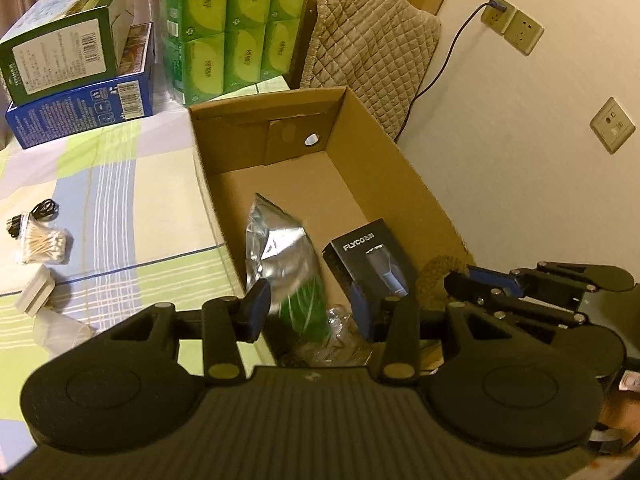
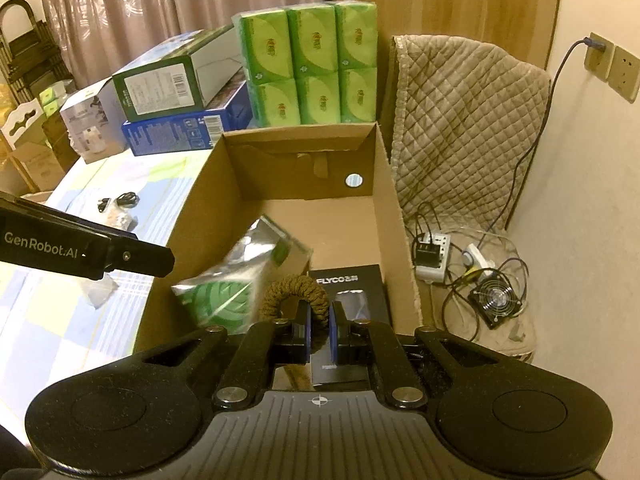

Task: Organize objects
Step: 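Lower the silver bag and hair tie into the box and open both tools, then withdraw both tools from the cardboard box back over the table, then move the right tool down around the clear plastic cup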

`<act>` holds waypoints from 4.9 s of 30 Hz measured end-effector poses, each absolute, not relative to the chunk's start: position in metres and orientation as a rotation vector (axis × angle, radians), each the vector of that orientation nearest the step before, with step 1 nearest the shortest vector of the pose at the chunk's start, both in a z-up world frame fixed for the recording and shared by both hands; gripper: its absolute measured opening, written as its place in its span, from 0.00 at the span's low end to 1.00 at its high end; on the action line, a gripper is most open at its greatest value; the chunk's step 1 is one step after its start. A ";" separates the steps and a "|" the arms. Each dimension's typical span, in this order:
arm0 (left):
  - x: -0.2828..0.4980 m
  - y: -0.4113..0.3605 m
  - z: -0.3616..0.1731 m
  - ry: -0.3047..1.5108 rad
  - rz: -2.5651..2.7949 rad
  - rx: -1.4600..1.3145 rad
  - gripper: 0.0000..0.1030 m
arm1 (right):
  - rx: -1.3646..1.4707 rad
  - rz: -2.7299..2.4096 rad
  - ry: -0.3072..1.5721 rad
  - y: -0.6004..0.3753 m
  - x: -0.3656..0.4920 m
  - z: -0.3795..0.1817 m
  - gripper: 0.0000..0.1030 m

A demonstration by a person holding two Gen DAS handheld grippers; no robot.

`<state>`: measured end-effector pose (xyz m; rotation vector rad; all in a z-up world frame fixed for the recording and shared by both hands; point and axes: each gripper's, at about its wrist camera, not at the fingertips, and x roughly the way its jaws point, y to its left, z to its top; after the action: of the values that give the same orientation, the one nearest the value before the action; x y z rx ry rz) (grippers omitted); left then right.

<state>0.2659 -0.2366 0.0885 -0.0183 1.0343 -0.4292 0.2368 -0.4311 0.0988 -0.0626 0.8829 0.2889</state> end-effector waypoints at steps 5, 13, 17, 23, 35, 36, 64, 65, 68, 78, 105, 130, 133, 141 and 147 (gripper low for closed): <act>0.262 -0.228 0.089 1.030 -0.428 -0.017 0.38 | -0.039 0.285 0.876 -0.431 0.238 0.100 0.05; 0.255 -0.220 0.092 1.020 -0.426 -0.011 0.39 | -0.018 0.286 0.896 -0.431 0.236 0.097 0.54; 0.254 -0.214 0.090 1.024 -0.419 -0.019 0.39 | -0.019 0.282 0.902 -0.431 0.233 0.095 0.54; 0.252 -0.208 0.088 1.028 -0.418 -0.025 0.39 | -0.017 0.281 0.910 -0.428 0.229 0.093 0.54; 0.240 -0.199 0.091 1.022 -0.417 -0.026 0.44 | -0.027 0.284 0.904 -0.419 0.217 0.100 0.54; 0.238 -0.198 0.091 1.020 -0.417 -0.028 0.46 | -0.026 0.285 0.902 -0.419 0.216 0.101 0.54; 0.204 -0.151 0.120 0.922 -0.401 0.005 0.96 | -0.047 0.302 0.870 -0.389 0.197 0.124 0.54; 0.203 -0.150 0.121 0.919 -0.399 0.007 0.98 | -0.048 0.303 0.870 -0.388 0.196 0.124 0.54; 0.202 -0.145 0.122 0.914 -0.395 0.008 0.99 | -0.052 0.305 0.867 -0.385 0.195 0.126 0.54; 0.195 -0.128 0.127 0.888 -0.377 0.024 0.99 | -0.066 0.323 0.858 -0.372 0.193 0.131 0.55; 0.189 -0.053 0.146 0.802 -0.273 0.040 0.99 | -0.097 0.442 0.813 -0.298 0.197 0.145 0.55; 0.209 0.092 0.086 0.804 -0.016 -0.067 0.99 | -0.134 0.651 0.841 -0.172 0.210 0.065 0.55; 0.215 0.094 0.067 0.837 -0.022 -0.039 0.99 | -0.169 0.684 0.857 -0.157 0.217 0.041 0.55; 0.231 0.096 0.015 0.892 -0.012 -0.006 0.99 | -0.254 0.707 0.873 -0.131 0.241 -0.020 0.55; 0.245 0.104 -0.017 0.892 0.020 -0.049 0.99 | -0.288 0.749 0.854 -0.121 0.256 -0.039 0.55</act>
<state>0.2448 0.1039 -0.0167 -0.0490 0.8915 0.0203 0.2557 -0.1206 -0.0387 -0.2884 0.8537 0.7485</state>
